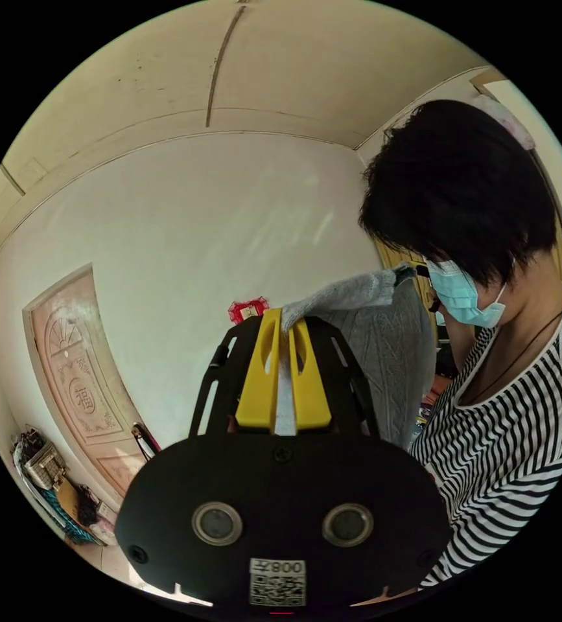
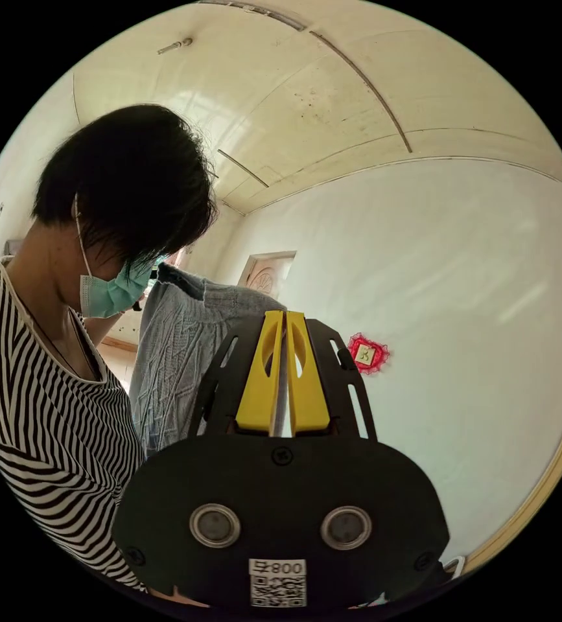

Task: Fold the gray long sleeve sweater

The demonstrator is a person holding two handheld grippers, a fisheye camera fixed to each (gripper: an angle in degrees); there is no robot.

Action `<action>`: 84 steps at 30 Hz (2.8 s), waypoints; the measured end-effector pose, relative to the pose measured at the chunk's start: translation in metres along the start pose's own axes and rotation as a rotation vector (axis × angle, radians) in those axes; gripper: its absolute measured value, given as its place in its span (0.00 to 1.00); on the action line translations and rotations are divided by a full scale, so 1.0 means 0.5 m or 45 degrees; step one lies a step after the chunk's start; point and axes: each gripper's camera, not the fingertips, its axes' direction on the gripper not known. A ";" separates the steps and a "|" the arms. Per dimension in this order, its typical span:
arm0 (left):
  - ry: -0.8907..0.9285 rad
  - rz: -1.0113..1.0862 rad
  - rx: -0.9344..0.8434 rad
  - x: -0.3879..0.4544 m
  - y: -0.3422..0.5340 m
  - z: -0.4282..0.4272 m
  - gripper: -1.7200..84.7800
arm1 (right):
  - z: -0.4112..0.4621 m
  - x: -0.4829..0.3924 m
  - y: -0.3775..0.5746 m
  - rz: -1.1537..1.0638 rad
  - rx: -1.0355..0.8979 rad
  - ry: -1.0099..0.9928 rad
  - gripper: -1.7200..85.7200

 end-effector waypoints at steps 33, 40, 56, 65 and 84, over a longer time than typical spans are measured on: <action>0.338 -2.014 -1.912 0.212 2.147 0.398 0.10 | 0.601 0.155 1.605 1.675 -2.052 -0.217 0.05; 0.461 -1.822 -2.008 0.386 2.347 0.394 0.11 | 0.526 -0.015 1.782 1.837 -2.173 -0.319 0.08; 0.520 -1.680 -1.791 0.712 2.722 0.162 0.12 | 0.402 -0.138 1.983 1.643 -1.901 -0.228 0.10; 0.557 -1.635 -1.584 0.844 2.758 -0.044 0.08 | 0.322 -0.230 2.009 1.546 -1.754 -0.159 0.09; 0.451 -1.599 -1.258 0.969 2.716 -0.506 0.06 | 0.236 -0.406 1.948 1.546 -1.682 -0.346 0.03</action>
